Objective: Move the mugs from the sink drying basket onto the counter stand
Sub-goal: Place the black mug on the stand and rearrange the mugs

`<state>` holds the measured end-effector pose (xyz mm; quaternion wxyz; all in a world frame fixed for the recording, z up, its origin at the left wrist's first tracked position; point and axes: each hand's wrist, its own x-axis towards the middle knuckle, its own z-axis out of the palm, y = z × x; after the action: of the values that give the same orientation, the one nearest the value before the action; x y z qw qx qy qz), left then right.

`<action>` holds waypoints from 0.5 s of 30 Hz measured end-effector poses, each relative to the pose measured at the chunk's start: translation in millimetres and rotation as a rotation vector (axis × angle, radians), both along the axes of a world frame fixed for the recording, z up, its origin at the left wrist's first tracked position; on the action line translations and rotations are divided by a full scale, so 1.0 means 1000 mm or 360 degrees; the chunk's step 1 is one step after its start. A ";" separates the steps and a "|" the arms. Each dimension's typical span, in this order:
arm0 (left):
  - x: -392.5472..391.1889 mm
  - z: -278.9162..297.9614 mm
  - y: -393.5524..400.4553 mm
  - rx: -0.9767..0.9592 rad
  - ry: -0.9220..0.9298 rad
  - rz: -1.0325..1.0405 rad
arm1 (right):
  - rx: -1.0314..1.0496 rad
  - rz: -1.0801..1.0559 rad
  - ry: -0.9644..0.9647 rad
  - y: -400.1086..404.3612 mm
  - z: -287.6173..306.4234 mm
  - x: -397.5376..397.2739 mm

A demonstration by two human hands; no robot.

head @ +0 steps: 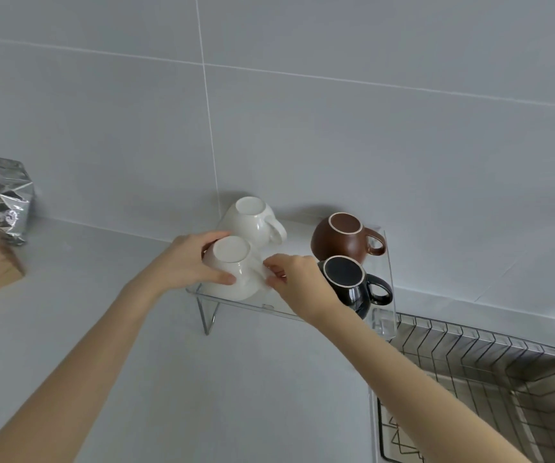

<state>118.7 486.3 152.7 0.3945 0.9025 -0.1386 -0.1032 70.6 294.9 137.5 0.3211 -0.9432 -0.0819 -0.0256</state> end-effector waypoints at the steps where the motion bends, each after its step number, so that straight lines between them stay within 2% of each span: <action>1: -0.002 0.000 -0.003 0.0005 -0.0045 0.0024 | -0.0012 0.0007 0.0002 -0.001 0.001 0.003; 6: -0.012 0.002 -0.011 0.0086 -0.0218 0.0082 | 0.0021 0.0059 0.0045 -0.006 0.004 0.014; 15: -0.016 0.005 -0.013 0.0139 -0.0158 0.0119 | 0.0035 0.0107 0.0055 -0.007 0.007 0.016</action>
<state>103.0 473.7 157.6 0.3509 0.9275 -0.1195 -0.0494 86.2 287.5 144.4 0.3334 -0.9366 -0.1077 0.0005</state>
